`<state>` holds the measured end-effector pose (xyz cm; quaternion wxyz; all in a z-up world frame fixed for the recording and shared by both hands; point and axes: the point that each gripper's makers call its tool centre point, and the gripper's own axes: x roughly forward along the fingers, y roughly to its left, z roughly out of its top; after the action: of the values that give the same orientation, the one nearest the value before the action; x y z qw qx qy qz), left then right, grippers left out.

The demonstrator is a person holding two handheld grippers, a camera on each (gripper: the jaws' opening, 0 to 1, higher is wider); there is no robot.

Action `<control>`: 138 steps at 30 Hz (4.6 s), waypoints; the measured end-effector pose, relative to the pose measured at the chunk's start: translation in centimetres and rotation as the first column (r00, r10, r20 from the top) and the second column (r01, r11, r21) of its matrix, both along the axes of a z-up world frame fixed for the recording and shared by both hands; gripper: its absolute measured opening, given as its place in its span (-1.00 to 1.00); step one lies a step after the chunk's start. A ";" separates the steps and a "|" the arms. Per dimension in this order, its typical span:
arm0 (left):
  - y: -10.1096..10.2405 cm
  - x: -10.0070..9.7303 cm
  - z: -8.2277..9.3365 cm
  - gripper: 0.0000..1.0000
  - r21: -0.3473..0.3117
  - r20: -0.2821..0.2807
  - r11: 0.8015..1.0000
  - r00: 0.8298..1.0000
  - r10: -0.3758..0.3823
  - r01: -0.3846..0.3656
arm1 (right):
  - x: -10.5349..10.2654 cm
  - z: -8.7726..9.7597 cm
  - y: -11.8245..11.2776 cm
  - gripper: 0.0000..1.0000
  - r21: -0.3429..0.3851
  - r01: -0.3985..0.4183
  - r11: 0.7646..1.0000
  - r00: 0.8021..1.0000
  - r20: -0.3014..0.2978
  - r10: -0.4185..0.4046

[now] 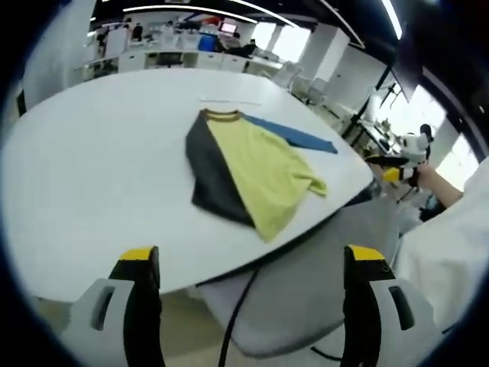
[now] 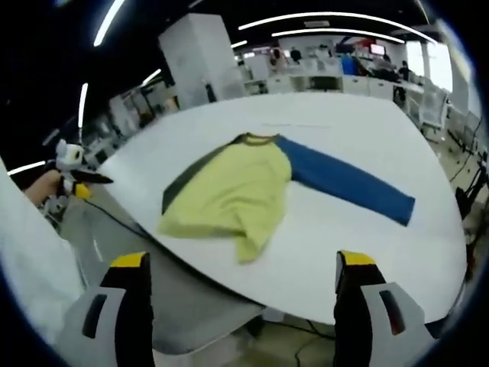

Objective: Fold the garment on the visible template until the final outline fits inside the template.

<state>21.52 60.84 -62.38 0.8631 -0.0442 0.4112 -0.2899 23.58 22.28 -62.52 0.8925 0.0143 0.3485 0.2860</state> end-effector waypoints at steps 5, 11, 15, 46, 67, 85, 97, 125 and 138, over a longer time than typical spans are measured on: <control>-0.2 0.3 -0.1 0.93 0.003 0.000 1.000 1.000 -0.011 0.011 | -0.2 -0.1 -0.2 0.99 -0.001 0.003 1.000 1.000 -0.003 -0.003; -0.5 0.5 -0.2 0.92 0.007 -0.007 1.000 1.000 -0.028 0.028 | -0.2 -0.1 -0.3 0.99 -0.010 0.003 1.000 1.000 -0.006 -0.003; -0.9 0.6 -0.2 0.83 0.002 -0.009 0.999 0.999 -0.044 0.044 | 0.1 -0.1 -0.1 0.96 -0.014 -0.009 1.000 1.000 -0.006 0.008; -5.1 2.2 -5.0 0.25 0.020 -0.031 0.995 0.995 -0.099 0.100 | 0.6 0.1 -1.8 0.95 -0.011 0.019 1.000 1.000 0.002 -0.019; -6.0 3.2 -7.0 0.04 0.037 -0.049 0.989 0.989 -0.143 0.145 | 0.4 -0.9 -0.7 0.94 -0.010 0.005 1.000 1.000 -0.024 -0.005; -6.7 4.8 -8.3 -0.11 0.045 -0.058 0.985 0.985 -0.165 0.168 | 1.0 -2.2 -0.5 0.91 0.000 0.013 1.000 0.999 -0.047 -0.013; -7.4 5.9 -9.4 -0.19 0.069 -0.079 0.984 0.984 -0.160 0.166 | 1.3 -3.2 -0.2 0.89 0.001 0.004 1.000 0.997 -0.071 -0.004; -7.7 7.3 -12.4 -0.43 0.163 -0.116 0.977 0.986 -0.119 0.137 | 2.2 -3.9 -0.1 0.88 0.011 0.018 1.000 0.995 -0.094 -0.016; -7.9 7.4 -13.4 -0.55 0.180 -0.143 0.973 0.983 -0.117 0.142 | 2.6 -4.4 -0.2 0.88 0.015 0.027 1.000 0.994 -0.109 -0.025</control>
<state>28.94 52.98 -75.74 0.8137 0.0460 0.4946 -0.3020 26.17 22.05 -66.89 0.8757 0.0416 0.3940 0.2760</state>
